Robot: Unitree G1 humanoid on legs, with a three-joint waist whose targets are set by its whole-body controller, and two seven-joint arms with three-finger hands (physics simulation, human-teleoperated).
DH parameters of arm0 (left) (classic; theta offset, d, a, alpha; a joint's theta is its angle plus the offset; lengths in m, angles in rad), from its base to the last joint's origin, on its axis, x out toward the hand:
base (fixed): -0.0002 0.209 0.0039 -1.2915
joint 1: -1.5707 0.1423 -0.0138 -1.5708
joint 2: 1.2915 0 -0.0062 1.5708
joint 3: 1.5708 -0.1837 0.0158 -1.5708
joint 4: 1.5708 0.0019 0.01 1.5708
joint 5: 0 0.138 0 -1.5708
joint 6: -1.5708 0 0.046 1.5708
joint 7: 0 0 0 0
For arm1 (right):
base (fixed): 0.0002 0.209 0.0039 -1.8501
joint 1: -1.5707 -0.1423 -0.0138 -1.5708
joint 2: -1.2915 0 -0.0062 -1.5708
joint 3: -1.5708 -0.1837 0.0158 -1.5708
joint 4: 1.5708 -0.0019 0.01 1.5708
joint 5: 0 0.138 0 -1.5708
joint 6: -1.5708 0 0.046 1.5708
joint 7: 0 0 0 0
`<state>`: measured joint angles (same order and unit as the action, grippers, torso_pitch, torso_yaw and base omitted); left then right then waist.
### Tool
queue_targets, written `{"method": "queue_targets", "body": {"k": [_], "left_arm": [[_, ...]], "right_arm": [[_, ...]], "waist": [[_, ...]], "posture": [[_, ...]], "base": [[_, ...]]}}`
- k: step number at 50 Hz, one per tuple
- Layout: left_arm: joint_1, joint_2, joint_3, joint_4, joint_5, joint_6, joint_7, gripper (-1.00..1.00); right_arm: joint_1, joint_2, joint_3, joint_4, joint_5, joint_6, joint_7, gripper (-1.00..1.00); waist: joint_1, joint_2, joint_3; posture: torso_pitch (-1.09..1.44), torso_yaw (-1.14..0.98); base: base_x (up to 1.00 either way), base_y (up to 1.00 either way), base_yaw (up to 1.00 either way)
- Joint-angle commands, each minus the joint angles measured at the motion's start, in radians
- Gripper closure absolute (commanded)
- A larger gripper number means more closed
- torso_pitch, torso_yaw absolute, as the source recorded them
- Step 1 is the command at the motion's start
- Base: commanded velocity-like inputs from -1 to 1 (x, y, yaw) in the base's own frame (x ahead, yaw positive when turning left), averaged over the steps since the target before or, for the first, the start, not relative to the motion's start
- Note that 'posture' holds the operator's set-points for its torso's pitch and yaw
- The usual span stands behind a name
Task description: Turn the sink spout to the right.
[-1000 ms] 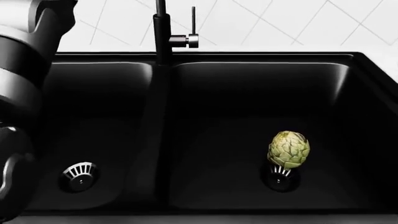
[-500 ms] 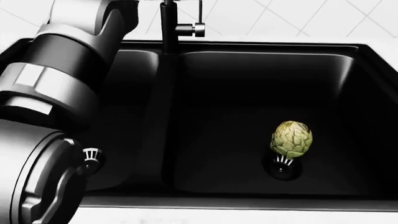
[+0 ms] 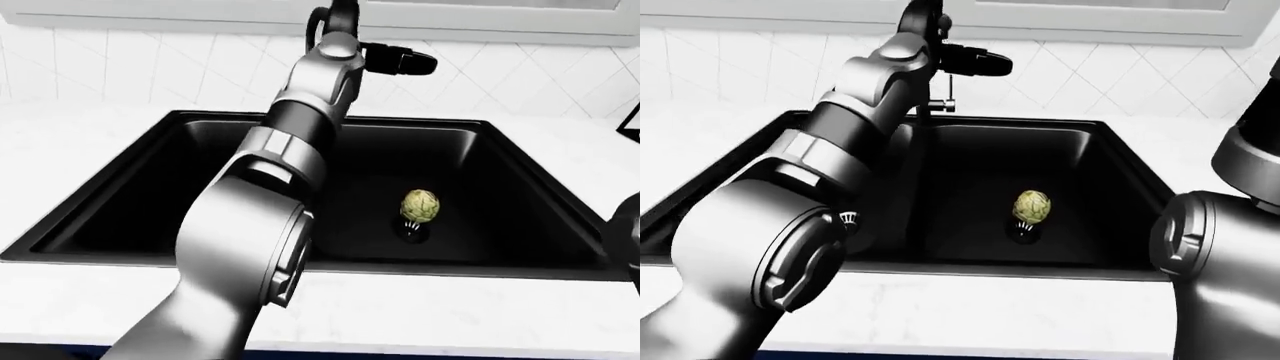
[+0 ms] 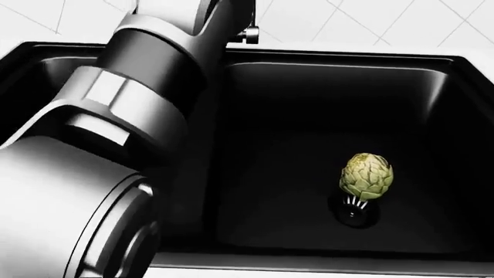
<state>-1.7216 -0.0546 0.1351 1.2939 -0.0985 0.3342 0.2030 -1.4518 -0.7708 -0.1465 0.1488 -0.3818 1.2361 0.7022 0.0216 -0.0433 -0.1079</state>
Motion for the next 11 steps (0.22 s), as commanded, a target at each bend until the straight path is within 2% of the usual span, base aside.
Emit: {"method": "queue_targets", "body": {"k": [1,11], "left_arm": [[-0.029,-0.020,-0.006,-0.034,-0.003,-0.030,0.008,-1.00],[-0.014,-0.104,-0.019,-0.028,-0.012,-0.046,0.037,-1.00]], "right_arm": [[-0.026,-0.013,-0.008,-0.027,-0.010,-0.013,0.008,-1.00],[-0.014,-0.046,-0.014,-0.068,-0.030,0.019,0.048,-1.00]], "waist": [[-0.001,-0.010,-0.021],[0.003,-0.022,-0.022]], "posture": [[-0.25,0.00],[-0.25,0.00]], "base": [[0.00,0.00,0.00],[0.00,0.00,0.00]]}}
